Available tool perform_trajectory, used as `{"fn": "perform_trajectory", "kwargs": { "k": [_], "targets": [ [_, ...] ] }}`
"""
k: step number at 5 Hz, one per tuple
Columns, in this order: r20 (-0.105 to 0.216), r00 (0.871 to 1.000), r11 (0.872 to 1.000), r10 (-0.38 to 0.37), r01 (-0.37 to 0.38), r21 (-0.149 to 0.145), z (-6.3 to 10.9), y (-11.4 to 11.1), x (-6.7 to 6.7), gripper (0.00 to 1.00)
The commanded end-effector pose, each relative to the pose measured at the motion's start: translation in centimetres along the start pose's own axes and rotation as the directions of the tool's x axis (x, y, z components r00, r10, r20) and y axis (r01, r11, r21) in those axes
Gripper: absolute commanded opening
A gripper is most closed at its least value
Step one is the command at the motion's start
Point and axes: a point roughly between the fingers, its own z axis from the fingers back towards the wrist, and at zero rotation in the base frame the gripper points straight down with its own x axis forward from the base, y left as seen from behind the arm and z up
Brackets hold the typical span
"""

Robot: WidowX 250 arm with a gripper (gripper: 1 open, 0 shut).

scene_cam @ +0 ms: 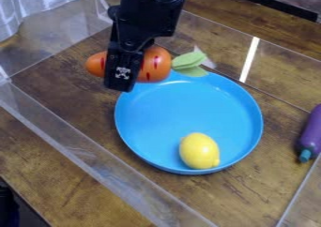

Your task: Put the carrot on the blue tray

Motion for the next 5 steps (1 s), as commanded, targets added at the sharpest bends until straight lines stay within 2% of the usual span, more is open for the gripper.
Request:
{"fn": "perform_trajectory", "kwargs": {
  "k": [1,5],
  "targets": [
    [0.038,0.999,0.999,0.012,-0.013,0.042,1.35,0.55,-0.34,0.0],
    [0.04,0.999,0.998,0.009,-0.011,0.056,1.51,1.1,-0.74,0.0]
  ]
}}
